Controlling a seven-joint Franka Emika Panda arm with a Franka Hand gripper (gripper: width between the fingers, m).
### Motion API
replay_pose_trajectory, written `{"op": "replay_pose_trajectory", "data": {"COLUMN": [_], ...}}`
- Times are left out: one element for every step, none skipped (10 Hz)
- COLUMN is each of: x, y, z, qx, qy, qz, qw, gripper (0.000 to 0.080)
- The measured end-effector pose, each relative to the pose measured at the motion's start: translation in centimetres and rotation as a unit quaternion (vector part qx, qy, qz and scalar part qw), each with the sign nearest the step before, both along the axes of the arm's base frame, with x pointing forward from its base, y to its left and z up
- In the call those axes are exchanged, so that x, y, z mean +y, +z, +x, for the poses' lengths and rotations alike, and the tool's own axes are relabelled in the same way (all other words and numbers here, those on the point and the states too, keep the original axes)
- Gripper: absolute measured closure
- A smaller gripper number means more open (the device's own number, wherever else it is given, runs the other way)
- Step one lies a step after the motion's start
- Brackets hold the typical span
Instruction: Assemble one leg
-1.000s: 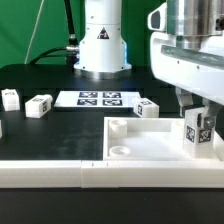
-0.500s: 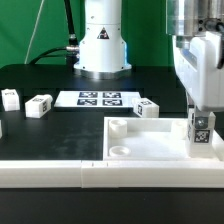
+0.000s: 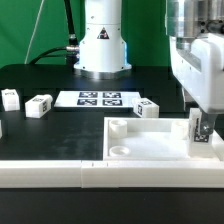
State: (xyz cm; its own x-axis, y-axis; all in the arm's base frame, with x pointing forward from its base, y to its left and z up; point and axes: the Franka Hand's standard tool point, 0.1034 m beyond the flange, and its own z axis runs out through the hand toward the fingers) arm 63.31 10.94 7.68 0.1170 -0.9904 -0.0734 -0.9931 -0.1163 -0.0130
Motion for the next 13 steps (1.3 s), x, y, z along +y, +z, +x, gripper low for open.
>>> {"op": "replay_pose_trajectory", "data": {"x": [0.16,0.51,0.68,0.89,1.06,0.91,0.81,0.84,0.92,0.85,0.63,0.28,0.16], "y": [0.01,-0.03,-0.07,-0.10,-0.12,-0.09,-0.02,0.02,0.03,0.16,0.18,0.18,0.22], "z": [0.00,-0.22,-0.31,-0.38,-0.41,-0.37,-0.27,-0.13,-0.02,0.18,0.21,0.24,0.29], "qx": [-0.005,-0.003,-0.005,-0.007,-0.008,-0.011,-0.012,-0.013,-0.014,-0.017,-0.014,-0.011,-0.012], "qy": [0.061,0.114,0.170,0.222,0.239,0.313,0.376,0.438,0.496,0.543,0.579,0.620,0.639], "qz": [-0.001,-0.006,-0.010,-0.014,-0.013,-0.018,-0.024,-0.030,-0.033,-0.032,-0.031,-0.030,-0.029], "qw": [0.998,0.993,0.985,0.975,0.971,0.949,0.926,0.899,0.868,0.839,0.815,0.784,0.769], "gripper": [0.0156,0.0156,0.0151,0.0150,0.0150,0.0150,0.0150,0.0150,0.0150,0.0150,0.0150,0.0150,0.0150]}}
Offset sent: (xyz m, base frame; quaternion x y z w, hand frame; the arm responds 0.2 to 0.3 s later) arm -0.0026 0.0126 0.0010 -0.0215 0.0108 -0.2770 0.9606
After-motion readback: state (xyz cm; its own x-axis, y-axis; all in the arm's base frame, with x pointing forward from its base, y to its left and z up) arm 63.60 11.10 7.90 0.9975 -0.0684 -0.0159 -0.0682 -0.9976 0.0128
